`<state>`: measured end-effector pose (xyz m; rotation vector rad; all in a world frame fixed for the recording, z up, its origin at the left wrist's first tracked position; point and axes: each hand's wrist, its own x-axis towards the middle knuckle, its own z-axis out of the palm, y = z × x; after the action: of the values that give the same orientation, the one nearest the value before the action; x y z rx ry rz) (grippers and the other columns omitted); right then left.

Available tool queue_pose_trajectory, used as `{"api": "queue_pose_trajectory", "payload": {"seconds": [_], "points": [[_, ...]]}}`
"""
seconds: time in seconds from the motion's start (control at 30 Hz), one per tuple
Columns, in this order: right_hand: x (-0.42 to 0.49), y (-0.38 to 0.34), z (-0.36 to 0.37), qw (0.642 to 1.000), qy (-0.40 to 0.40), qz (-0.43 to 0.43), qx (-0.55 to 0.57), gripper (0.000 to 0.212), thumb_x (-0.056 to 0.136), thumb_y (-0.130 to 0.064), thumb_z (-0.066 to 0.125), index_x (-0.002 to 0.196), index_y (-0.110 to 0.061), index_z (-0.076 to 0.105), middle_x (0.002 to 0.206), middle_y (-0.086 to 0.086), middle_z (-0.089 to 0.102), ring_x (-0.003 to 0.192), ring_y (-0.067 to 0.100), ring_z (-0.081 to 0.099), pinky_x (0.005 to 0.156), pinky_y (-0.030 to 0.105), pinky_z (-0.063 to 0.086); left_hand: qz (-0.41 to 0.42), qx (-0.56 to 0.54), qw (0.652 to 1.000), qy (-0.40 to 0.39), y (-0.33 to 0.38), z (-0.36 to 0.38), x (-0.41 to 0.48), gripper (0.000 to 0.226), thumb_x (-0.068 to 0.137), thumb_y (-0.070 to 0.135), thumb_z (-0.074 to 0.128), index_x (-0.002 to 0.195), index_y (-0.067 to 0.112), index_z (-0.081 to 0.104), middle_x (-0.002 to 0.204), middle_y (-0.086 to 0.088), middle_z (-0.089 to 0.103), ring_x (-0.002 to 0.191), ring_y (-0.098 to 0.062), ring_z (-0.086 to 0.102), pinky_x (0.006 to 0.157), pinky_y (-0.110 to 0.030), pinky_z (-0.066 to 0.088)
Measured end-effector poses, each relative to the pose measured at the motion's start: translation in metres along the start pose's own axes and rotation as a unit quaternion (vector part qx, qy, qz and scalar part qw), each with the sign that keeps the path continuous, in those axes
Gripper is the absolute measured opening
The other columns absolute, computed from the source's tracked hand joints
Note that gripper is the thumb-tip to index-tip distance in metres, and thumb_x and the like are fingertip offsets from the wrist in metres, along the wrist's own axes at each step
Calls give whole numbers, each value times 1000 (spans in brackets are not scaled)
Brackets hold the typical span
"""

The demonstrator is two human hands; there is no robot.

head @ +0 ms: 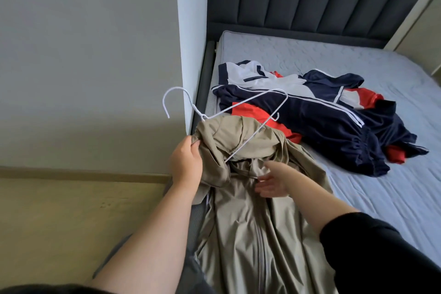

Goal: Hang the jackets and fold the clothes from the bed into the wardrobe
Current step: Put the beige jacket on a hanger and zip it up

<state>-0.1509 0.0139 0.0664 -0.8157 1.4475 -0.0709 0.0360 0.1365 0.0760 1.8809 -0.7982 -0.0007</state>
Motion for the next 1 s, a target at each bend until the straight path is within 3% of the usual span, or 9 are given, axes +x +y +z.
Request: {"api": "queue_pose_trajectory", "payload": {"seconds": [0.1, 0.17, 0.3, 0.37, 0.47, 0.57, 0.63, 0.77, 1.0], "points": [[11, 14, 10, 992, -59, 22, 107, 58, 99, -41, 41, 131, 8, 40, 134, 25, 49, 120, 37, 53, 91, 46, 43, -1, -9, 1000, 3, 0, 0, 1, 32, 92, 10, 57, 68, 17, 37, 67, -23, 55, 62, -36, 42, 58, -33, 24], [17, 13, 20, 986, -48, 2, 161, 48, 97, -38, 49, 122, 2, 47, 127, 22, 54, 121, 32, 53, 93, 43, 44, 0, -13, 1000, -1, -1, 1, 1, 33, 92, 9, 57, 67, 17, 37, 67, -21, 55, 61, -30, 36, 57, -34, 23], [23, 0, 25, 968, 35, -100, 227, 12, 91, -19, 61, 88, -10, 53, 79, 9, 57, 66, 17, 61, 55, 31, 52, -6, -23, 1000, -10, -2, 3, 1, 34, 92, 8, 57, 66, 17, 36, 64, -15, 51, 62, -27, 34, 58, -33, 22], [24, -16, 16, 946, 96, -194, 241, 5, 89, -6, 60, 86, -8, 56, 81, 13, 60, 63, 23, 62, 59, 36, 53, -18, -20, 1000, -14, -5, 3, 3, 34, 92, 9, 56, 66, 17, 36, 65, -14, 51, 63, -31, 38, 59, -34, 23], [6, -50, -10, 886, 292, -348, 88, 17, 88, -3, 53, 104, 2, 58, 102, 19, 62, 97, 32, 60, 86, 37, 44, -22, 9, 1000, -21, -9, 3, 5, 29, 93, 8, 54, 67, 12, 42, 73, -22, 57, 70, -39, 49, 63, -42, 36], [-27, -85, -29, 797, 397, -450, 75, 11, 91, -3, 40, 97, -8, 48, 88, 3, 56, 81, 21, 51, 65, 9, 34, -2, 25, 999, -20, -11, 4, 3, 20, 90, 2, 54, 70, 1, 51, 75, -23, 59, 72, -39, 52, 65, -41, 38], [-36, -101, -35, 764, 425, -482, 62, 12, 90, -3, 35, 94, -13, 42, 79, -7, 49, 76, 18, 48, 60, 7, 35, 12, 25, 999, -15, -11, 4, 2, 17, 89, -2, 54, 72, -1, 53, 74, -22, 59, 71, -37, 53, 63, -37, 34], [-30, -102, -45, 812, 389, -390, -191, 23, 85, -2, 43, 105, -3, 55, 101, 14, 61, 99, 33, 57, 83, 35, 43, 33, 11, 999, -9, -13, 2, 1, 16, 87, -5, 53, 72, 0, 54, 71, -20, 58, 65, -32, 49, 61, -30, 25], [-26, -97, -71, 790, 440, -391, -168, 20, 94, -13, 44, 89, -5, 60, 107, 23, 61, 102, 39, 55, 84, 37, 44, 54, 16, 998, -34, -17, 2, 2, 23, 86, -8, 52, 69, 7, 47, 68, -15, 54, 63, -28, 43, 59, -30, 23]]}}
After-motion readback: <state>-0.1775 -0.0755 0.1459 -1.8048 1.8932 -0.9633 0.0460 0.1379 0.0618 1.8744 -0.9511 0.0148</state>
